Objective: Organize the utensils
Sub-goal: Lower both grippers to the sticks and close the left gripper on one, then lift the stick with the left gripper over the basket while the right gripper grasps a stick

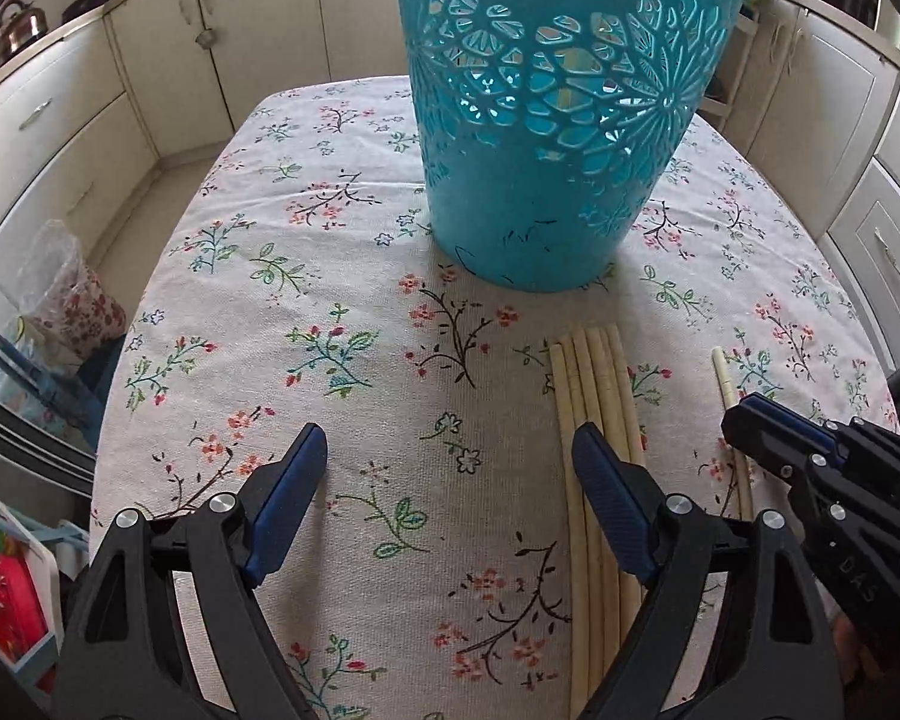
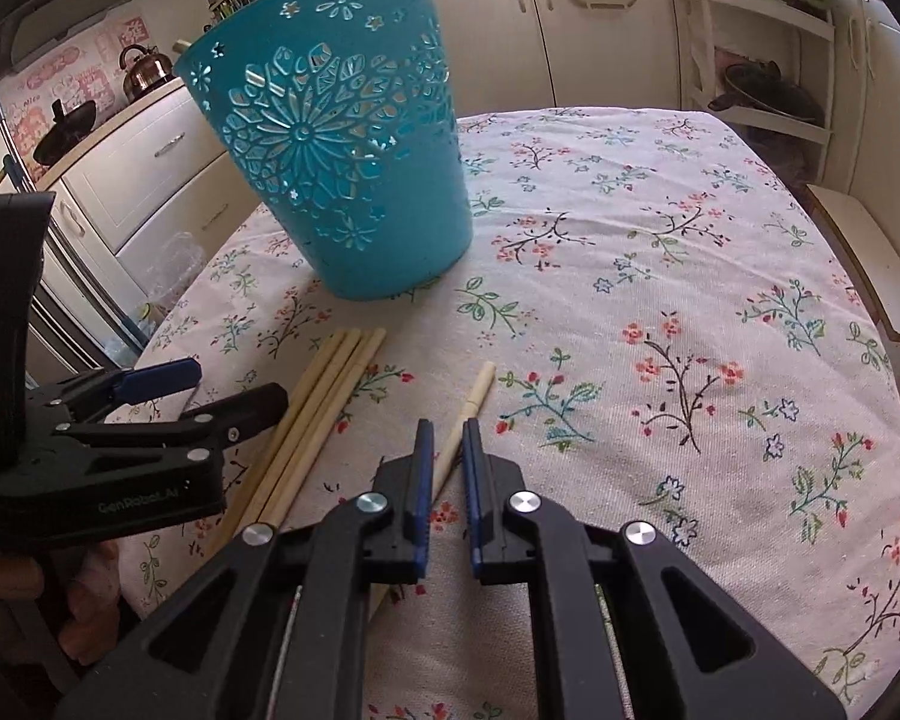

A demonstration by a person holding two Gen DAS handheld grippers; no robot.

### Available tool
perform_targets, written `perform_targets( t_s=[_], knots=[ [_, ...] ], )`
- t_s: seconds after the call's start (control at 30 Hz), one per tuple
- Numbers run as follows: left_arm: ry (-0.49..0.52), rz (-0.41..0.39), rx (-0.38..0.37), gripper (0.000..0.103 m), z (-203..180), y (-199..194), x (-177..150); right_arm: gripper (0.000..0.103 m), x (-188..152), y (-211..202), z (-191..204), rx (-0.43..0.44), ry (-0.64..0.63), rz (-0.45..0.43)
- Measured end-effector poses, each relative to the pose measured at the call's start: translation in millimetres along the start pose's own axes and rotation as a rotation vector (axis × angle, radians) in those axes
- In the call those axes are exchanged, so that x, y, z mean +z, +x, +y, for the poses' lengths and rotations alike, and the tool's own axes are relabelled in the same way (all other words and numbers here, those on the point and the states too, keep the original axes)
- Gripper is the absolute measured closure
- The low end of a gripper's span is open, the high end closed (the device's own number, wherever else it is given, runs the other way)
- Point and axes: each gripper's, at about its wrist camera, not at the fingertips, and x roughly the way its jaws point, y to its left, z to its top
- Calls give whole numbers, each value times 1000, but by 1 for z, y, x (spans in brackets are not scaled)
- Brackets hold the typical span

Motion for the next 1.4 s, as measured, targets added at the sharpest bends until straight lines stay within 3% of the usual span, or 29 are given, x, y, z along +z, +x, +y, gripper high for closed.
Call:
perform_targets(
  t_s=[0.3, 0.4, 0.47, 0.53, 0.77, 0.9, 1.07, 1.2, 1.4],
  knots=[
    [31, 18, 38, 26, -9, 6, 2, 93, -1, 0, -1, 7, 4, 1],
    [45, 10, 30, 46, -11, 3, 4, 93, 0, 1, 1, -3, -24, 8],
    [38, 9, 19, 65, -7, 1, 5, 93, 1, 2, 4, -9, -54, 14],
    [5, 12, 14, 71, 3, 1, 6, 93, 4, 4, 6, -18, -78, 25],
    [-50, 66, -20, 72, 16, 4, 15, 92, 13, 13, 16, -4, -125, 91],
    [-64, 75, -54, 92, 20, 7, 20, 92, 12, 14, 26, -6, -225, 120],
    [-28, 110, -54, 92, 19, 8, 20, 92, 20, 16, 15, 11, -156, 153],
    [12, 103, -37, 95, 14, 10, 22, 93, 22, 19, 21, -21, -178, 165],
    [-52, 43, -116, 98, 30, -1, 15, 94, 26, 20, 20, -19, -193, 223]
  ],
)
